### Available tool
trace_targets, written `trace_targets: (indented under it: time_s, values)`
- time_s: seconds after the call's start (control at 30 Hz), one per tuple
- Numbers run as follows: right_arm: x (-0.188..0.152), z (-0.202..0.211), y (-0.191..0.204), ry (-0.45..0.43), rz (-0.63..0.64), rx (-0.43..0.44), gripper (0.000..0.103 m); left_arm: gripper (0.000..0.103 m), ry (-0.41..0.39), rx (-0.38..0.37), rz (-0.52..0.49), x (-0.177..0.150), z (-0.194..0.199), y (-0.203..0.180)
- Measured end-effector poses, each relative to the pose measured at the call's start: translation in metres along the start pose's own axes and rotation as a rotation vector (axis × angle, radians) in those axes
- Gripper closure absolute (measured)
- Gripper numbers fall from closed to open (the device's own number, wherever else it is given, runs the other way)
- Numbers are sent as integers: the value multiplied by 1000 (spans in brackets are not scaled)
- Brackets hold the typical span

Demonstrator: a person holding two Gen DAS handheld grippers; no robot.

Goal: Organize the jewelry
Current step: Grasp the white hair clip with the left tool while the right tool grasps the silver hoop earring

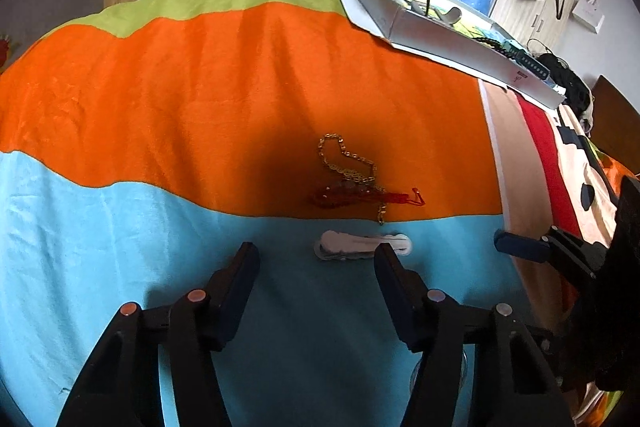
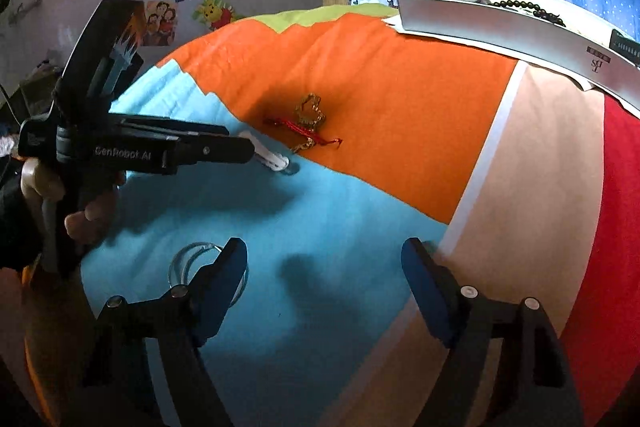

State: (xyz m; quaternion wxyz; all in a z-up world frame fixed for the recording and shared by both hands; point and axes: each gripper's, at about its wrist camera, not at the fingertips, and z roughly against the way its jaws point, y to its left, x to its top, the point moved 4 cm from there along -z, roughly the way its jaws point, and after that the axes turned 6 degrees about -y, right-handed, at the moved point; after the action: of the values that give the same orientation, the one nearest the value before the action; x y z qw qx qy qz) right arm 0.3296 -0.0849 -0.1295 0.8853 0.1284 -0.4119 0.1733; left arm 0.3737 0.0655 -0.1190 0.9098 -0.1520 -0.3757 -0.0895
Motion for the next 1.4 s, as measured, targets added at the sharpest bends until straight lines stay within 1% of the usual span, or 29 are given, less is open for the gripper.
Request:
trace_targets:
  time_s: [0.2, 0.37, 0.43, 0.5, 0.63, 0.7, 0.73, 0.77, 0.93, 0.97, 1.0, 1.07, 1.13, 1.23, 1.3, 1.33, 1.4]
  values:
    - [-2, -6, 11, 33, 56, -34, 28, 45, -6, 17, 16, 2, -2, 0]
    - [-2, -6, 16, 50, 90, -42, 27, 45, -5, 25, 32, 5, -7, 1]
    - [-3, -7, 19, 59, 111, -51, 27, 49, -3, 35, 30, 5, -9, 0]
    - [-5, -10, 24, 73, 146, -70, 27, 59, 2, 43, 28, 6, -11, 0]
    - [-7, -12, 32, 87, 206, -107, 27, 70, 0, 38, 30, 5, -10, 1]
    - [-8, -12, 37, 89, 245, -127, 27, 82, 6, 24, 31, 4, -10, 0]
    - [-8, -13, 38, 92, 262, -138, 27, 85, 11, 17, 29, 3, -10, -1]
    - [-9, -13, 40, 95, 272, -146, 27, 88, 18, 11, 27, 2, -10, -2]
    - [-5, -12, 41, 83, 317, -228, 27, 88, 38, -6, 29, -7, -7, -4]
    - [-4, -11, 40, 78, 317, -242, 27, 91, 49, -17, 31, -9, -7, -5]
    - [-2, -11, 39, 73, 317, -248, 27, 98, 75, -24, 29, -14, -9, -6]
    - [0, -9, 36, 62, 314, -262, 27, 99, 92, -24, 13, -21, -8, -9]
    - [1, -8, 34, 55, 302, -258, 28, 99, 95, -29, 8, -22, -7, -10]
    - [3, -5, 32, 47, 299, -246, 38, 99, 107, -42, 10, -19, -8, -10]
    - [3, -6, 34, 47, 309, -225, 48, 99, 119, -42, 4, -19, -11, -11]
    - [3, -5, 35, 48, 314, -211, 51, 99, 124, -37, -2, -18, -12, -12]
    - [0, -2, 37, 44, 317, -177, 62, 99, 135, -17, -21, -19, -14, -15]
